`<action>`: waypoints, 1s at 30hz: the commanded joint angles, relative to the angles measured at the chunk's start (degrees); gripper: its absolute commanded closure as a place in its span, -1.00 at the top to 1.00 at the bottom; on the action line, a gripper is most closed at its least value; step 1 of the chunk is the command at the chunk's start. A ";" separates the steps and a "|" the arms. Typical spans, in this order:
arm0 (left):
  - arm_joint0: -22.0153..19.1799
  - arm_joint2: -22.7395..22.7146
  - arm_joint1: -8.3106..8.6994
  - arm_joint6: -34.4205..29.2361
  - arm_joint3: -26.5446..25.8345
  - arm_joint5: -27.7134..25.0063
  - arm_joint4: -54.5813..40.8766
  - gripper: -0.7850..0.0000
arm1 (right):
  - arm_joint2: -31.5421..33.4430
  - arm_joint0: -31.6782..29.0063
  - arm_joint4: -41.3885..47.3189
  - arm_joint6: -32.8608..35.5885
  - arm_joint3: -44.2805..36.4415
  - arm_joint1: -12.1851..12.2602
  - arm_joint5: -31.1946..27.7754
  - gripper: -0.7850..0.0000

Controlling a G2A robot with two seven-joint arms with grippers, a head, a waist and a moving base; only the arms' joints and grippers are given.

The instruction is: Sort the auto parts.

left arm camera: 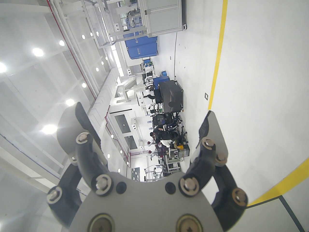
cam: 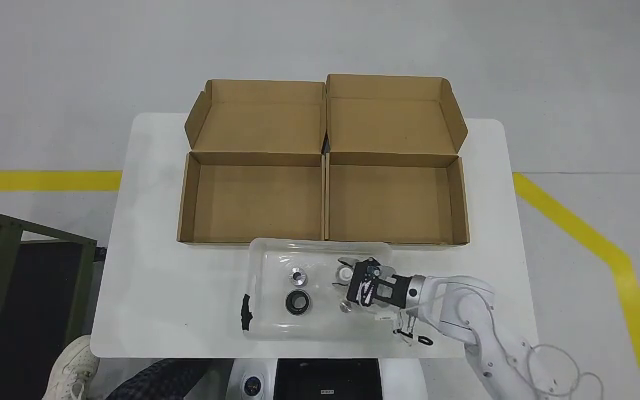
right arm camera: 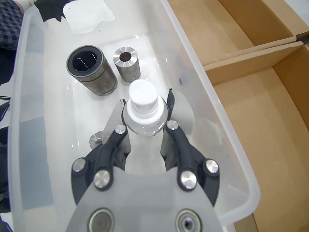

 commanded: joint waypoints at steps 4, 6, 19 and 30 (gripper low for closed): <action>0.00 0.00 0.00 0.00 0.00 0.00 0.00 1.00 | 0.74 -0.73 1.65 -2.32 -1.86 0.27 -1.08 -1.00; 0.00 0.00 0.00 0.00 0.00 0.00 0.00 1.00 | 1.06 -1.09 3.26 -3.78 -2.55 0.39 -2.04 -1.00; 0.00 0.00 0.00 0.00 0.00 0.00 0.00 1.00 | 4.76 -1.26 19.05 -17.08 -2.93 0.54 -3.52 -1.00; 0.00 0.00 0.00 0.00 0.00 0.00 0.00 1.00 | 9.76 0.47 31.72 -23.94 -1.01 0.52 -3.08 -1.00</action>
